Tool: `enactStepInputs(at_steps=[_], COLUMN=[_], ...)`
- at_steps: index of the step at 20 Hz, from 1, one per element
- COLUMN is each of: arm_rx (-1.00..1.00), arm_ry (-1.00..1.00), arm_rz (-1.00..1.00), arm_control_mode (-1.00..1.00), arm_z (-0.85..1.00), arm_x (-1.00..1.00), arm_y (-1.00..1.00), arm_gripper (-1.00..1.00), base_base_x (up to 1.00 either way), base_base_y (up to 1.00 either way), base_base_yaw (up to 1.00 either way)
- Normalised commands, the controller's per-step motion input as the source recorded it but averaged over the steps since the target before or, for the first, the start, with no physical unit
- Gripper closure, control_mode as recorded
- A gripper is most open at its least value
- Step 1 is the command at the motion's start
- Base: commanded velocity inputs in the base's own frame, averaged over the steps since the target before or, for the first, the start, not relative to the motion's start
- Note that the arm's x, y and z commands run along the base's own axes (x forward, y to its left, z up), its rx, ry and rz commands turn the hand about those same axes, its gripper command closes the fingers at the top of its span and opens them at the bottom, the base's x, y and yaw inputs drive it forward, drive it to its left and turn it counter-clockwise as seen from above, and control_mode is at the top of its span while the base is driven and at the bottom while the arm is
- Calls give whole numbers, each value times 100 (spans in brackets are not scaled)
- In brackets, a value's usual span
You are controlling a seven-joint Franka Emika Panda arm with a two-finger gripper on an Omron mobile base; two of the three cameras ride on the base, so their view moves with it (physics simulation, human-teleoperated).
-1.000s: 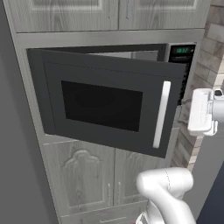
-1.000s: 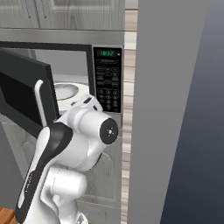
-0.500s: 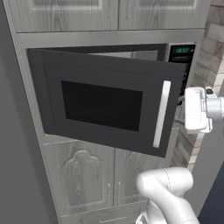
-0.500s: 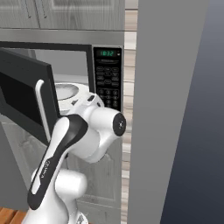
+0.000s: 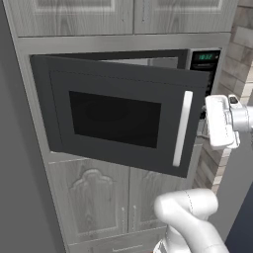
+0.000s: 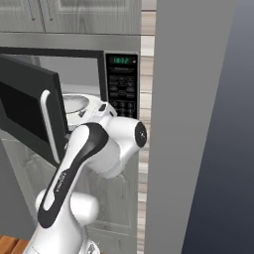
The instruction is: Pick the hotdog bun from the counter and place it in the microwave. Then turn on the microwave.
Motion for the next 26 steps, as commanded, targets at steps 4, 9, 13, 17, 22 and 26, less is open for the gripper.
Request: enactStepInputs(at_steps=[4, 9, 13, 17, 22, 26], arm_rx=[-6, -7, -7, -7, -6, -6], arm_ry=[-8, -9, -13, -16, -19, -21], arm_rz=[13, 13, 11, 10, 8, 7], arm_control_mode=[-100, -100, -100, -100, -100, -100], arm_z=[-12, -10, -3, 0, 0, 0], arm_x=[2, 0, 0, 0, 0, -5], arm_y=[38, 45, 38, 34, 27, 25], arm_gripper=[-100, -100, -100, -100, -100, -100], base_base_x=[0, 0, 0, 0, 0, 0], base_base_y=[0, 0, 0, 0, 0, 0], base_base_yaw=[0, 0, 0, 0, 0, 0])
